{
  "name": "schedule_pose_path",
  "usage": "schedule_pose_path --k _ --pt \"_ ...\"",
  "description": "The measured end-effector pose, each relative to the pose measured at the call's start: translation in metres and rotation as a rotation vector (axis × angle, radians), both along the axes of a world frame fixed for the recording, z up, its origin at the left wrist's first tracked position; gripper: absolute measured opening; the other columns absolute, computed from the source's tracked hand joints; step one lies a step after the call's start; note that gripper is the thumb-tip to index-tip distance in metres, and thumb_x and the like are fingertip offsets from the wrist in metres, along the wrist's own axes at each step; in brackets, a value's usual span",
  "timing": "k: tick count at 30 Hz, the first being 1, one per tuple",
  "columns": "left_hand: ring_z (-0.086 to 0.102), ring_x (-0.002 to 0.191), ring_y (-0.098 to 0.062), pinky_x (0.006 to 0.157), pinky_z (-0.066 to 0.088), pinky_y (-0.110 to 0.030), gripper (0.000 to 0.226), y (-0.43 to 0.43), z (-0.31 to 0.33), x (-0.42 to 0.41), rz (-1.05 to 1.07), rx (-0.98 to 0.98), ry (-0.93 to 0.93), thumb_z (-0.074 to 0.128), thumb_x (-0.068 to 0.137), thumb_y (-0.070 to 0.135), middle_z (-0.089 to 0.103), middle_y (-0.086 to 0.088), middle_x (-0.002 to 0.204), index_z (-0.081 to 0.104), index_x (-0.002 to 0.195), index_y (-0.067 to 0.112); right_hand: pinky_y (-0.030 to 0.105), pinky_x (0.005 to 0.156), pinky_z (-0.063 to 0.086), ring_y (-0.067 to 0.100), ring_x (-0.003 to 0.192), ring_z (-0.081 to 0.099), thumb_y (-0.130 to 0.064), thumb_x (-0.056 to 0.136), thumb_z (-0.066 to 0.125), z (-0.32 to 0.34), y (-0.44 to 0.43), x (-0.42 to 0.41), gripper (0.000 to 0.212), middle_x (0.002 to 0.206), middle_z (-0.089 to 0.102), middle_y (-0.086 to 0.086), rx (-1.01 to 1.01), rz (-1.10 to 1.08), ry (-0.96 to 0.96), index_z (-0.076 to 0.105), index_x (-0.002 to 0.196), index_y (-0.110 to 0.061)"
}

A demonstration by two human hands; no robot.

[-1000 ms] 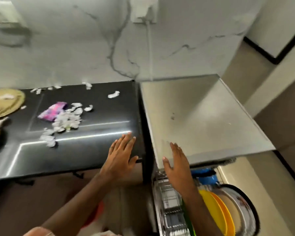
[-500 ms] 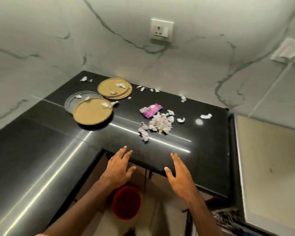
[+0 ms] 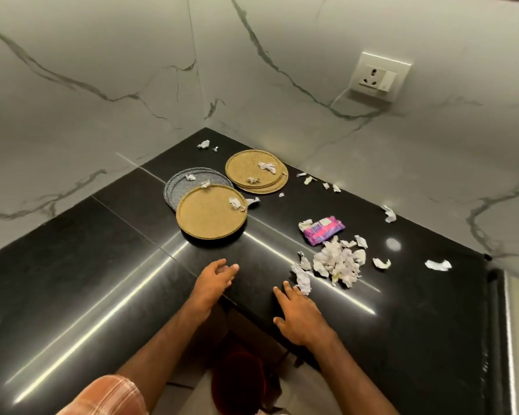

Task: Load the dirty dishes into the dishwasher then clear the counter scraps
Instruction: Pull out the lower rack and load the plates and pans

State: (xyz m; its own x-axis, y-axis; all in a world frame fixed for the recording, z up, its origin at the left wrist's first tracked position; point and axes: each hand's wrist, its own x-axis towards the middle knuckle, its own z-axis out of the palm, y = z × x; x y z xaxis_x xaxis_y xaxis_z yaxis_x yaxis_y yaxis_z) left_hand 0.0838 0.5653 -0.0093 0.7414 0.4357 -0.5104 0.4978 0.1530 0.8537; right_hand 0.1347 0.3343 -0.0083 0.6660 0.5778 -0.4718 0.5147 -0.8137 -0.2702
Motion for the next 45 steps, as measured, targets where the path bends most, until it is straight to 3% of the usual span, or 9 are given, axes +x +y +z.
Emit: schedule_pose_path --k 7,12,17,22,27,31,38,41,45 --pt "0.055 0.130 -0.033 0.098 0.049 -0.034 0.054 0.038 0.001 0.058 0.524 -0.529 -0.096 0.067 0.096 0.018 0.048 -0.022 0.148 0.047 0.144 0.002 0.054 0.116 0.038 0.037 0.150 0.034 -0.047 0.103 0.050 0.020 0.028 0.043 0.065 0.170 0.020 0.012 -0.170 0.106 0.092 0.031 0.159 -0.021" --pt "0.064 0.113 -0.024 0.094 0.052 -0.033 0.050 0.047 0.003 0.081 0.614 -0.549 -0.113 0.070 0.094 0.028 0.062 -0.014 0.133 0.053 0.138 0.009 0.048 0.102 0.049 0.035 0.127 0.057 -0.050 0.101 0.051 0.028 0.032 0.064 0.048 0.137 0.059 0.014 -0.185 0.168 0.092 0.060 0.131 -0.014" --pt "0.065 0.091 -0.016 0.071 0.051 -0.027 0.035 0.050 0.004 0.096 0.673 -0.540 -0.053 0.070 0.094 0.031 0.068 -0.005 0.109 0.061 0.122 0.011 0.047 0.101 0.049 0.036 0.126 0.057 -0.049 0.102 0.051 0.032 0.025 0.071 0.047 0.136 0.060 0.015 -0.160 0.178 0.103 0.062 0.131 -0.013" --pt "0.066 0.086 -0.020 0.072 0.053 -0.027 0.042 0.044 0.011 0.107 0.724 -0.550 -0.127 0.057 0.097 0.006 0.067 -0.014 0.098 0.050 0.139 0.005 0.046 0.107 0.047 0.034 0.133 0.053 -0.046 0.101 0.052 0.029 0.006 0.078 0.045 0.147 0.056 0.010 -0.030 0.147 0.138 0.060 0.137 -0.021" --pt "0.073 0.073 -0.020 0.058 0.058 -0.026 0.015 0.012 0.043 0.102 0.489 -0.183 -0.209 0.059 0.098 0.008 0.070 -0.011 0.097 0.060 0.113 0.012 0.030 0.110 0.045 0.012 0.129 0.058 -0.049 0.100 0.054 0.030 -0.026 0.087 0.044 0.140 0.063 -0.009 0.207 0.006 0.257 0.059 0.141 -0.033" --pt "0.075 0.070 -0.027 0.071 0.062 -0.045 0.020 -0.010 0.064 0.101 0.199 0.255 -0.239 0.069 0.093 0.012 0.077 -0.011 0.090 0.066 0.105 0.028 0.024 0.101 0.051 -0.002 0.110 0.062 -0.045 0.102 0.055 0.032 -0.046 0.082 0.038 0.124 0.067 -0.018 0.323 -0.094 0.319 0.061 0.138 -0.035" --pt "0.075 0.066 -0.020 0.061 0.063 -0.034 0.021 -0.027 0.092 0.103 0.065 0.358 -0.304 0.068 0.093 0.012 0.077 -0.003 0.086 0.065 0.105 0.028 0.020 0.078 0.057 0.004 0.087 0.071 -0.034 0.103 0.061 0.047 -0.050 0.064 0.021 0.100 0.075 -0.017 0.706 -0.445 0.209 0.074 0.120 -0.035" --pt "0.074 0.066 -0.020 0.057 0.060 -0.028 0.019 -0.030 0.103 0.097 0.028 0.125 -0.339 0.061 0.098 0.008 0.077 0.000 0.089 0.064 0.109 0.022 0.025 0.079 0.061 0.005 0.090 0.073 -0.033 0.103 0.061 0.058 -0.053 0.054 0.021 0.105 0.075 -0.014 0.871 -0.641 0.165 0.073 0.120 -0.037" --pt "0.075 0.070 -0.021 0.053 0.059 -0.028 0.021 -0.036 0.109 0.081 -0.111 0.208 -0.411 0.063 0.098 0.008 0.076 -0.007 0.095 0.065 0.116 0.018 0.022 0.075 0.059 0.010 0.081 0.076 -0.034 0.104 0.060 0.074 -0.060 0.036 0.023 0.110 0.074 -0.009 1.019 -0.886 0.084 0.068 0.126 -0.033"
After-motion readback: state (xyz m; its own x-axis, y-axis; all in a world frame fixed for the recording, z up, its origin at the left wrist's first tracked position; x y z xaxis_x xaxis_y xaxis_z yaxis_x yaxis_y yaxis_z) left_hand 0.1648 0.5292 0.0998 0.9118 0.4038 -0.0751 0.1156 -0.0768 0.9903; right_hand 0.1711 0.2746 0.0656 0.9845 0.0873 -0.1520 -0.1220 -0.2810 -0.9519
